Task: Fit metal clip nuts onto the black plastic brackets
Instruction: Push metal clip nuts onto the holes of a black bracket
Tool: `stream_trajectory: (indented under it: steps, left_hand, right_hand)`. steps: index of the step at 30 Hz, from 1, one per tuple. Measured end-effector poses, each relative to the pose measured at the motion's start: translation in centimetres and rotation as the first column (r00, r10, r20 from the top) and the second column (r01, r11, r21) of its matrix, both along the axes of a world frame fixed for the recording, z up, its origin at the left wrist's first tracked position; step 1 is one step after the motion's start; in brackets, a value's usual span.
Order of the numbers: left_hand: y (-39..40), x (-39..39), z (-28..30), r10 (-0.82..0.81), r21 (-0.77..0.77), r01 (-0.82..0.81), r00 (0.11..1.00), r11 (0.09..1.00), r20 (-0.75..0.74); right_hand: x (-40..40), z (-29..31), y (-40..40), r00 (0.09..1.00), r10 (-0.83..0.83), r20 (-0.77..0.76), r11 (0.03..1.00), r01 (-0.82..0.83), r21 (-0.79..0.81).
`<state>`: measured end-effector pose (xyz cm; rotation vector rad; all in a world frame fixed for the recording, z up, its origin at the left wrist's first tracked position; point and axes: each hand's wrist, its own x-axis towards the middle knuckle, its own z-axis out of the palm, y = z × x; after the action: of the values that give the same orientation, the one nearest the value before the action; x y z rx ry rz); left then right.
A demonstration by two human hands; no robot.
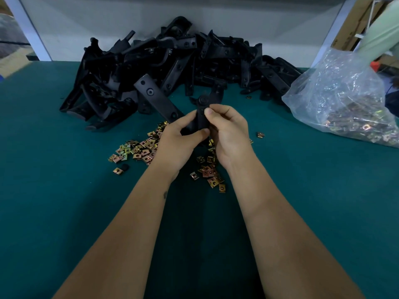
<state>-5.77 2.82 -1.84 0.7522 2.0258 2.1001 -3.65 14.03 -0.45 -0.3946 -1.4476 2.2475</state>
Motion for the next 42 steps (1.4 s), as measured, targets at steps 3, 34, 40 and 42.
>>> stream_trajectory:
  steps: [3, 34, 40, 42]
  left_hand:
    - [0.4, 0.0, 0.0, 0.068, 0.038, -0.070, 0.997, 0.997, 0.040]
    - [0.1, 0.6, 0.2, 0.140, -0.091, -0.147, 0.987, 0.985, -0.083]
    - [-0.8, -0.9, 0.4, 0.311, 0.077, -0.321, 0.943, 0.944, 0.118]
    - [-1.5, -1.5, 0.4, 0.370, 0.111, -0.390, 0.914, 0.914, 0.165]
  right_hand:
    - [-0.1, 0.0, -0.3, 0.998, -0.057, -0.018, 0.992, 0.059, 0.109]
    - [0.5, -1.0, -0.9, 0.957, -0.289, 0.029, 0.429, 0.102, 0.898]
    - [0.7, -0.9, -0.4, 0.954, -0.299, 0.006, 0.564, 0.172, 0.807]
    - [0.7, -1.1, 0.0, 0.941, -0.339, 0.024, 0.525, 0.168, 0.835]
